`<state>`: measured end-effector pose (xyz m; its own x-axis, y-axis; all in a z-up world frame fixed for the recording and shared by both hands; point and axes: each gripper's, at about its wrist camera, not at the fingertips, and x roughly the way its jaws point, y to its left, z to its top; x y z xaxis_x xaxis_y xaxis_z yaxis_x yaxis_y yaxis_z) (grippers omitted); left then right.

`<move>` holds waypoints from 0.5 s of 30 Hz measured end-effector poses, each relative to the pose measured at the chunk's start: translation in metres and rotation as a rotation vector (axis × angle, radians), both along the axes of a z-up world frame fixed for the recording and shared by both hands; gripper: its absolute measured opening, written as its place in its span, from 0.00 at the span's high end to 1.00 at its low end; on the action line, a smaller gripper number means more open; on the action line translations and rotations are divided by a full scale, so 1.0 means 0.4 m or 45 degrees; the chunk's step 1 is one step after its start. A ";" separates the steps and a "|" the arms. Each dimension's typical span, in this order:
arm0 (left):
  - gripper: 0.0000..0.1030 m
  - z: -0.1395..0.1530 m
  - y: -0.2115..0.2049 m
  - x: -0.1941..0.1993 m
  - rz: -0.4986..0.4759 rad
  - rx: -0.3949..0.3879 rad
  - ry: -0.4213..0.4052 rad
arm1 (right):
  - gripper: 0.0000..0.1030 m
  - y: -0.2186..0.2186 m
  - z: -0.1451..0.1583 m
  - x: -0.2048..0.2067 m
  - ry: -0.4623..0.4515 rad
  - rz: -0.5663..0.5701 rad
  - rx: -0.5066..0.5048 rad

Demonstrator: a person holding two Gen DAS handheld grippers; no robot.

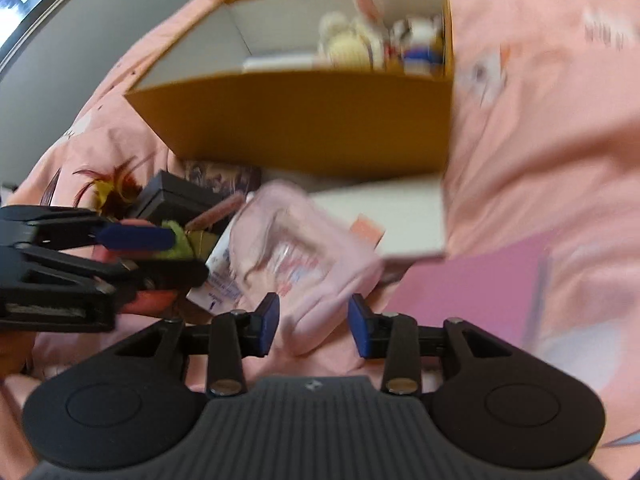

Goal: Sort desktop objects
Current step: 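Grasp the pink card wallet with the right gripper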

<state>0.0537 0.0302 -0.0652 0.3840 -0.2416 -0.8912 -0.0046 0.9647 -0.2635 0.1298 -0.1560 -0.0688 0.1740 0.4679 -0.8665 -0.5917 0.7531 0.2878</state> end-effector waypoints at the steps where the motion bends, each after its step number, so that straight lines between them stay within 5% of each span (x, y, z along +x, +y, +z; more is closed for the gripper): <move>1: 0.39 -0.007 -0.003 0.004 -0.005 -0.014 0.019 | 0.59 -0.008 0.017 -0.002 -0.048 0.027 -0.016; 10: 0.39 -0.088 -0.005 0.046 0.032 -0.198 0.229 | 0.58 -0.045 0.037 -0.010 -0.318 0.500 -0.355; 15: 0.39 -0.125 0.006 0.066 0.107 -0.282 0.282 | 0.51 -0.077 0.065 0.051 -0.325 0.452 -0.418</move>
<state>0.0803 0.0325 -0.1153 0.2133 -0.4147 -0.8846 -0.1623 0.8778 -0.4507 0.1504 -0.1870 -0.0428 0.2787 0.2481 -0.9278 -0.8463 0.5201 -0.1151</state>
